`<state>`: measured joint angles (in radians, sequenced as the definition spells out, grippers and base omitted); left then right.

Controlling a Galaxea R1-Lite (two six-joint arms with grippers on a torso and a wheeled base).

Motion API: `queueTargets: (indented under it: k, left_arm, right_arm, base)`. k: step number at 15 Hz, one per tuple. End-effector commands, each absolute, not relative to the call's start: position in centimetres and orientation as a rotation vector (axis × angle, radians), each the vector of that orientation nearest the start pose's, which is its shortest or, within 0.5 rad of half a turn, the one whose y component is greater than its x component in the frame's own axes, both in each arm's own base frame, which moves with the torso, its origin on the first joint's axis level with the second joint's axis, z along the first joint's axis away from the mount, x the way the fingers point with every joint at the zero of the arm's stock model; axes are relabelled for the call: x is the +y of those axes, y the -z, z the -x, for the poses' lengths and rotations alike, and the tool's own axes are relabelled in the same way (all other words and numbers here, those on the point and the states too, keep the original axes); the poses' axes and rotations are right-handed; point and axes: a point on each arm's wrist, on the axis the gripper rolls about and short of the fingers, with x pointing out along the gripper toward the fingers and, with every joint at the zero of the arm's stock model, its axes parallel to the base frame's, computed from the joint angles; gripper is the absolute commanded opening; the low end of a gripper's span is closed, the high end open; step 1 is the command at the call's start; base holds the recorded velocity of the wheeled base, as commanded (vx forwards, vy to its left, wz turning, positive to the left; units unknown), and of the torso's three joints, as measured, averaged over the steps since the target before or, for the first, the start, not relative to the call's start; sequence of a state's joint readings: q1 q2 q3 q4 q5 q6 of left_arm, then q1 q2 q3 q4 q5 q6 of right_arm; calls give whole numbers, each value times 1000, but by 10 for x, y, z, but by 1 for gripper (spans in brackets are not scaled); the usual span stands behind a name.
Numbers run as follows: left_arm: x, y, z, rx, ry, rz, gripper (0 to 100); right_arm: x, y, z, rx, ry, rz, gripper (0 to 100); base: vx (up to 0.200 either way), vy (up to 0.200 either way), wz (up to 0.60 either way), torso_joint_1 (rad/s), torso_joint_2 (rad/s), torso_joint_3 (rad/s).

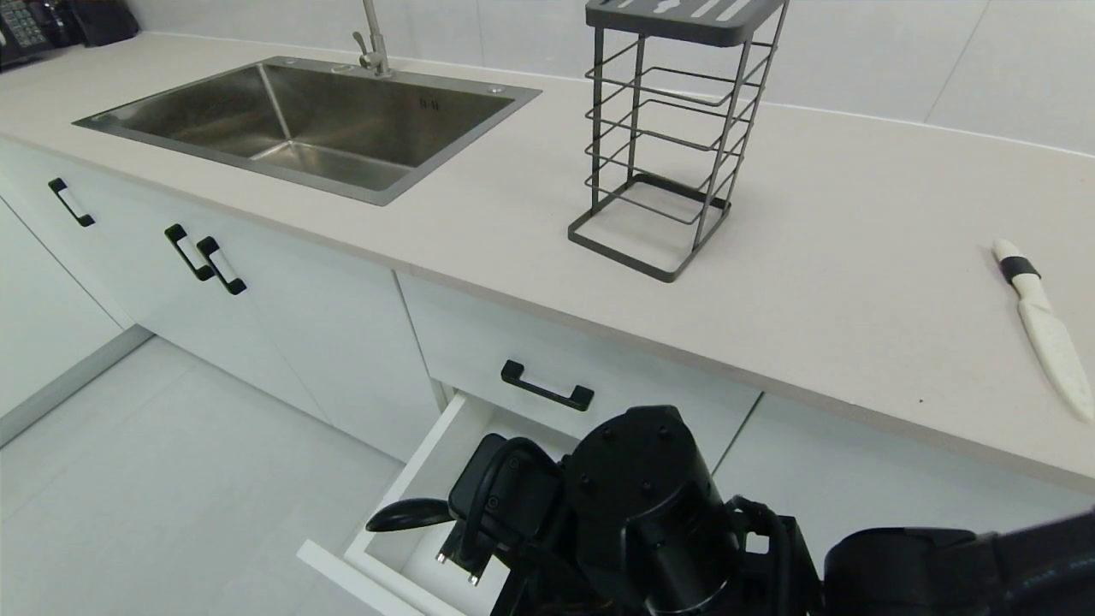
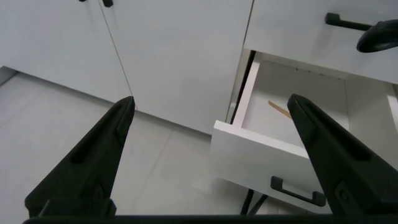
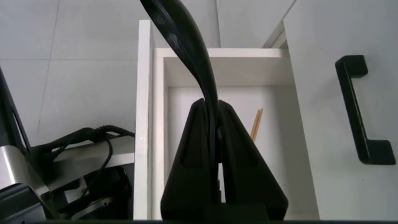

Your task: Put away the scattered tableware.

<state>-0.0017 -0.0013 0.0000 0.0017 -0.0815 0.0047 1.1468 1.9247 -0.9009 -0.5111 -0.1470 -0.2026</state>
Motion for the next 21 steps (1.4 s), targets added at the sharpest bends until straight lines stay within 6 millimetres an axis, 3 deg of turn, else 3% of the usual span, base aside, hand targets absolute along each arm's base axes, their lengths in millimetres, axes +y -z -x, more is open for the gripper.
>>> queueTargets:
  k: [1,16,21]
  left_arm:
    - [-2,-75,23,1,83,-5,100]
    - [-2,-75,23,1,83,-5,100]
    - [-2,-75,23,1,83,-5,100]
  right_arm:
    - [316,-121,-145,327,-1028,507,0]
    - [317,-120,-138,330,-1047,511,0]
    - [314,-121,-142,337,-1026,501,0]
  base:
    - [0,0,0,-85,168,90]
    - [0,0,0,-166,265,119]
    - [0,0,0,-37,186,40]
